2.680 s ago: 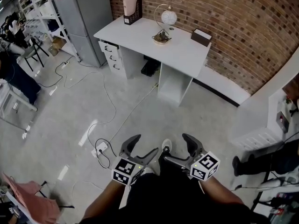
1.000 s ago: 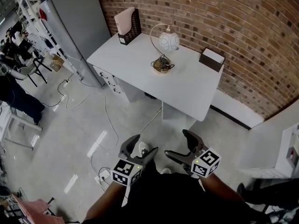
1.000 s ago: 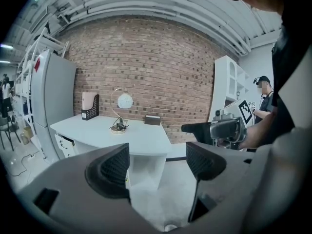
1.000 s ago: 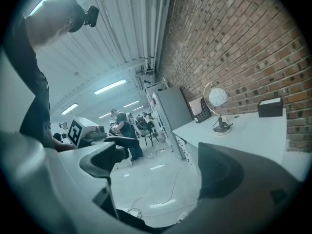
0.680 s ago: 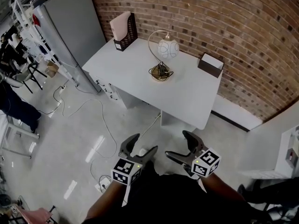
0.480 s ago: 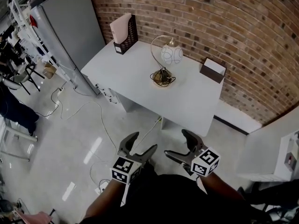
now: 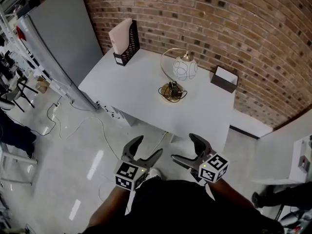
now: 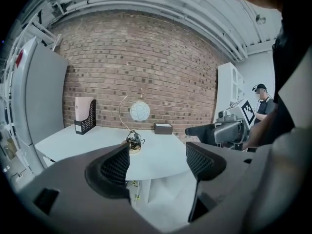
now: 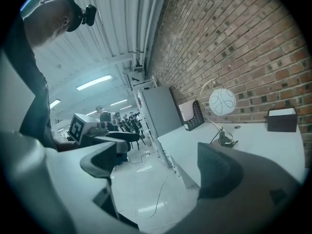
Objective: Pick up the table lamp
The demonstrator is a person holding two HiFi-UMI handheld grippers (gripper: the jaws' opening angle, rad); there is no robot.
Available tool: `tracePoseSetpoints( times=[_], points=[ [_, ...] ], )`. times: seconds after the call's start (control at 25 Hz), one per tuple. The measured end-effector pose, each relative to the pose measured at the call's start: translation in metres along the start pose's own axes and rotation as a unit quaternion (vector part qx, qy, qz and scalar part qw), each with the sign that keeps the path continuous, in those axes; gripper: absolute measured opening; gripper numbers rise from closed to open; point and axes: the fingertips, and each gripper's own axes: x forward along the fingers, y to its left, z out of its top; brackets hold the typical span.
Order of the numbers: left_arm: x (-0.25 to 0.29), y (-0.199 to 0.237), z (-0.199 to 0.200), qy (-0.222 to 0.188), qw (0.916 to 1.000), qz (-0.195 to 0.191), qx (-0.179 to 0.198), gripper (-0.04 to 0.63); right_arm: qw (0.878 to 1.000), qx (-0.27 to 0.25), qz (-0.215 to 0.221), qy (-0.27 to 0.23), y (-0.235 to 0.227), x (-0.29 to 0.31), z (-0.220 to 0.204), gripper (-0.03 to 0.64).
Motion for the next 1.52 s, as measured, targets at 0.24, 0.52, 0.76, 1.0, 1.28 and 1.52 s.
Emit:
tracePoseSetpoints(
  times=[0.24,0.52,0.76,1.0,1.28,1.52],
  points=[
    [0.015,0.039,-0.003,0.009,0.9996,-0.026,0.008,0.362,0.999,0.009,-0.041,-0.007,-0.019,0.029,0.003,0.522],
    [0.038,0.062,-0.001,0.013,0.9991,-0.040,-0.003,0.362,0.997,0.022,-0.074,-0.003,-0.045,0.034,0.004,0.518],
    [0.066,0.066,0.010,0.021,0.9985,-0.050,0.001,0.362,0.996,0.034,-0.081,-0.005,-0.076,0.042,0.010,0.514],
    [0.101,0.090,0.032,0.030,0.9985,-0.044,0.011,0.362,0.996,0.037,-0.077,-0.023,-0.119,0.062,0.036,0.508],
    [0.160,0.107,0.064,0.028,0.9982,-0.047,0.027,0.362,0.995,0.050,-0.080,-0.023,-0.174,0.073,0.051,0.499],
    [0.188,0.114,0.066,0.044,0.9979,-0.038,0.029,0.362,0.995,0.057,-0.083,-0.019,-0.218,0.080,0.050,0.488]
  ],
)
